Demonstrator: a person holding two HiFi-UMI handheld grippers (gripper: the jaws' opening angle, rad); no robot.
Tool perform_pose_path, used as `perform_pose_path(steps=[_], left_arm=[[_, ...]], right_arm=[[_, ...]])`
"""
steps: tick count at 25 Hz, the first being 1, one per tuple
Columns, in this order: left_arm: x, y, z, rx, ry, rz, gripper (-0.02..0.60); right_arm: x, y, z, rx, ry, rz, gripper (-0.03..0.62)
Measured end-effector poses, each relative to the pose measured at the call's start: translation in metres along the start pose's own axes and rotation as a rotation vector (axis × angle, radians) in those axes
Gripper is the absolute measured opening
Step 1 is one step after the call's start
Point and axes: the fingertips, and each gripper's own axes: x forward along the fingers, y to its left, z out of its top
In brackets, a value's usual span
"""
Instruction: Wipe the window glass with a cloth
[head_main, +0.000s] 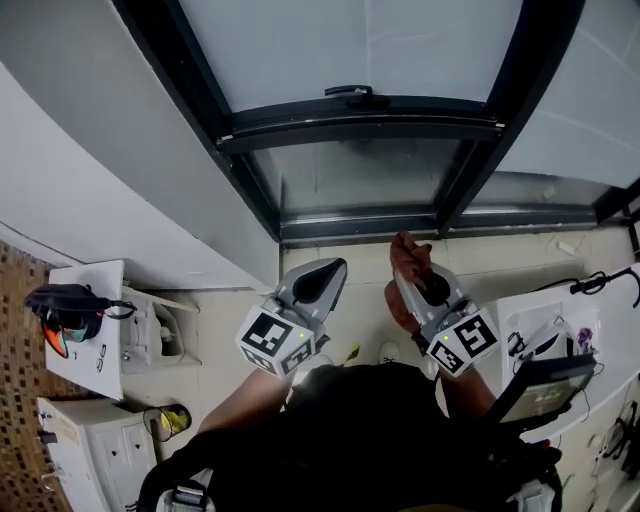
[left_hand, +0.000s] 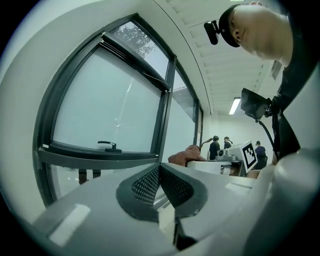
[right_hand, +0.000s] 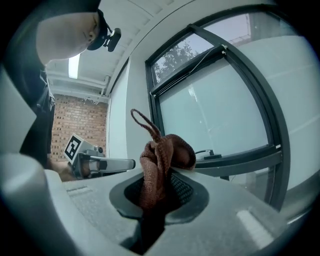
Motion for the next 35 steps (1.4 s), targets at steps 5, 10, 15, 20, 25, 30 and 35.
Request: perform_pose_path(steps=[5, 10, 15, 20, 25, 30, 35], left_arm=[[-0.024, 0.013, 0.002, 0.010, -0.017, -0.066, 0.017], [-0.037, 0.009, 0.004, 0.031, -0.017, -0.095, 0.017], [-0.039, 0.012, 0.000, 0.018, -0.019, -0.065, 0.017], [-0.031, 0.002, 0.009, 0.010, -0.067, -0.011, 0.017], [-0.030, -0.008, 0.009, 0.016, -0.079, 0.030, 0.017], [-0.032, -0.013, 0.003, 0.031, -0.060, 0.034, 0.017], [-0.038, -0.015, 0.000, 0.040, -0.042, 0.042, 0.017]], right_arm=[[0.005, 0.036, 0.001, -0.027, -0.004, -0.044, 0.034], [0.006, 0.051, 0.009, -0.070, -0.005, -0.064, 0.034], [0.012, 0.046, 0.012, -0.078, 0.025, -0.042, 0.034], [0.004, 0.030, 0.013, -0.088, 0.060, -0.001, 0.034], [-0.005, 0.024, 0.011, -0.077, 0.060, 0.024, 0.034], [-0.014, 0.023, 0.008, -0.065, 0.051, 0.024, 0.034], [-0.019, 0.028, 0.003, -0.056, 0.052, 0.025, 0.034]])
